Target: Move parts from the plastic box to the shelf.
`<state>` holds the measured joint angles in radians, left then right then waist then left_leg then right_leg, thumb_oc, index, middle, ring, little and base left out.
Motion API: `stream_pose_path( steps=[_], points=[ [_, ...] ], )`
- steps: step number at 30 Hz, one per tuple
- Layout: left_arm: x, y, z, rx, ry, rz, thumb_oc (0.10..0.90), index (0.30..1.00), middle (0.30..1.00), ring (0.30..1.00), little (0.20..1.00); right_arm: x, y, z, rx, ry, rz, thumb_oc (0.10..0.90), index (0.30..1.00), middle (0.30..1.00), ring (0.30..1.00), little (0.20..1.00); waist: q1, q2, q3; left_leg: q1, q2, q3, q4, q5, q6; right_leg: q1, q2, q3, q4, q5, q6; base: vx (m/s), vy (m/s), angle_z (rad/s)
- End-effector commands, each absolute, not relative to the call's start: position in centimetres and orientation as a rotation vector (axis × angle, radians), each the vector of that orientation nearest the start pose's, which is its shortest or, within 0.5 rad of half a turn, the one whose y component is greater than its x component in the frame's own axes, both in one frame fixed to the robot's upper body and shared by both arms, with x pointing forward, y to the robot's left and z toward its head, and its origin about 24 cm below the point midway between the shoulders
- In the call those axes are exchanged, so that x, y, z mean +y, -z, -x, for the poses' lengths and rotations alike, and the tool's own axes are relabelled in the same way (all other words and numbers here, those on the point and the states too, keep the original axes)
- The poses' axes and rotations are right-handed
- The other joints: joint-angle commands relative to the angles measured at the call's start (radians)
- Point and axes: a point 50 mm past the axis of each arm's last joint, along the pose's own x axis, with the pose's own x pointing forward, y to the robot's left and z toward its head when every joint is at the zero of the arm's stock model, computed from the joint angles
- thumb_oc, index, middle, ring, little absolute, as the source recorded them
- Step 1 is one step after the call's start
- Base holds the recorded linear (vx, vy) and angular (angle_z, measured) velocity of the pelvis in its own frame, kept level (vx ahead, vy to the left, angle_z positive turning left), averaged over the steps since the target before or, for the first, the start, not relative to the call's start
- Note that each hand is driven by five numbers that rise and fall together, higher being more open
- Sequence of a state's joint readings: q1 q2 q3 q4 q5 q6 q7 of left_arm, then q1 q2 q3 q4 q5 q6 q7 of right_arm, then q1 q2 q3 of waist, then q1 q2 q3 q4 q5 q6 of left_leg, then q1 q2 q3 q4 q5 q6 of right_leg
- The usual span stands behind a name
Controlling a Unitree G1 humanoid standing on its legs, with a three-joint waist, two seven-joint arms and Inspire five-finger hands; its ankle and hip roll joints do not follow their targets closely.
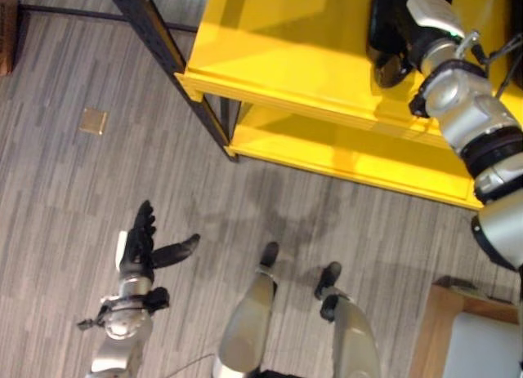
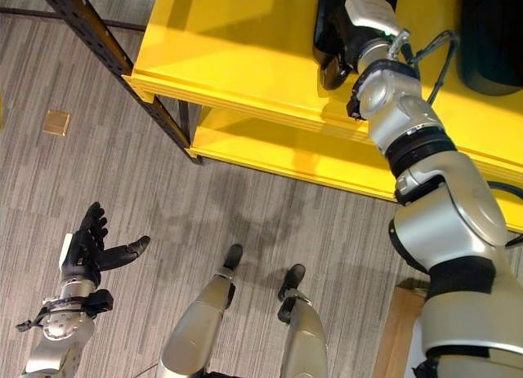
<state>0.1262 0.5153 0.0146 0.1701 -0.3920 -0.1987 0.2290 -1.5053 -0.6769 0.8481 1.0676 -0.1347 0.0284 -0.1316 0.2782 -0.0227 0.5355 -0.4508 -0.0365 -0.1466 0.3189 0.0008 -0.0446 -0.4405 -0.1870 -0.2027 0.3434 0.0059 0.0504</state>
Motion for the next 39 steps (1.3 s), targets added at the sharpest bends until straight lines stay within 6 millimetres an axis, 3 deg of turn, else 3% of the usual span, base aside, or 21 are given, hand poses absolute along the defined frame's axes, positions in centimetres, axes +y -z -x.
stream_pose_path(
  steps=[1,14,20,27,34,36,39],
  points=[
    [29.5,-7.4,-21.7,-0.155,-0.351,-0.172,0.900,1.000,1.000,1.000,1.000,-18.8,-40.7,-38.9,-0.593,0.387,1.290,0.900,1.000,1.000,1.000,1.000,0.005,0.010,-0.030,0.038,0.000,0.009,0.115,-0.140,0.014,0.035,-0.041,-0.020,-0.028,0.018,0.072,0.00,0.000,0.00],
    [30.3,-7.9,-21.9,-0.158,-0.381,-0.226,0.900,1.000,1.000,1.000,1.000,-13.5,-45.2,-35.1,-0.929,0.326,1.388,0.900,1.000,1.000,1.000,1.000,-0.041,-0.018,-0.045,0.061,0.004,0.029,0.113,-0.152,0.014,0.046,-0.038,-0.003,-0.025,0.017,0.074,0.00,0.001,0.00],
    [30.4,-8.2,-22.0,-0.163,-0.376,-0.235,0.900,1.000,1.000,1.000,1.000,-12.7,-46.6,-33.9,-1.002,0.339,1.380,0.900,1.000,1.000,1.000,1.000,-0.061,-0.028,-0.062,0.071,0.003,0.038,0.115,-0.160,0.015,0.055,-0.037,0.004,-0.025,0.017,0.075,0.01,0.006,-0.04],
    [30.7,-7.7,-22.0,-0.134,-0.379,-0.247,0.900,1.000,1.000,1.000,1.000,-11.9,-46.9,-32.1,-1.100,0.295,1.427,0.900,1.000,1.000,1.000,1.000,-0.098,-0.041,-0.087,0.109,0.004,0.054,0.107,-0.169,0.016,0.085,-0.035,0.012,-0.029,0.021,0.079,0.02,0.029,-0.09],
    [30.1,-7.0,-22.4,-0.095,-0.347,-0.258,0.900,1.000,1.000,1.000,1.000,-12.6,-44.2,-31.1,-1.152,0.170,1.263,0.900,1.000,1.000,1.000,1.000,-0.133,-0.051,-0.117,0.162,0.001,0.071,0.068,-0.164,0.022,0.136,-0.030,0.018,-0.068,0.039,0.086,0.02,0.034,-0.09],
    [29.4,-6.5,-22.6,-0.077,-0.325,-0.251,0.900,1.000,1.000,1.000,1.000,-13.8,-41.7,-31.1,-1.147,0.107,1.074,0.900,1.000,1.000,1.000,1.000,-0.155,-0.053,-0.139,0.196,-0.002,0.083,0.025,-0.151,0.029,0.172,-0.027,0.014,-0.109,0.058,0.092,0.04,0.049,-0.12],
    [29.0,-5.8,-22.4,-0.051,-0.310,-0.250,0.900,1.000,1.000,1.000,1.000,-15.0,-38.1,-31.4,-1.086,0.034,0.975,0.900,1.000,1.000,1.000,1.000,-0.176,-0.054,-0.166,0.231,-0.004,0.090,-0.027,-0.131,0.037,0.204,-0.025,0.011,-0.149,0.076,0.098,0.04,0.050,-0.09]
  ],
)
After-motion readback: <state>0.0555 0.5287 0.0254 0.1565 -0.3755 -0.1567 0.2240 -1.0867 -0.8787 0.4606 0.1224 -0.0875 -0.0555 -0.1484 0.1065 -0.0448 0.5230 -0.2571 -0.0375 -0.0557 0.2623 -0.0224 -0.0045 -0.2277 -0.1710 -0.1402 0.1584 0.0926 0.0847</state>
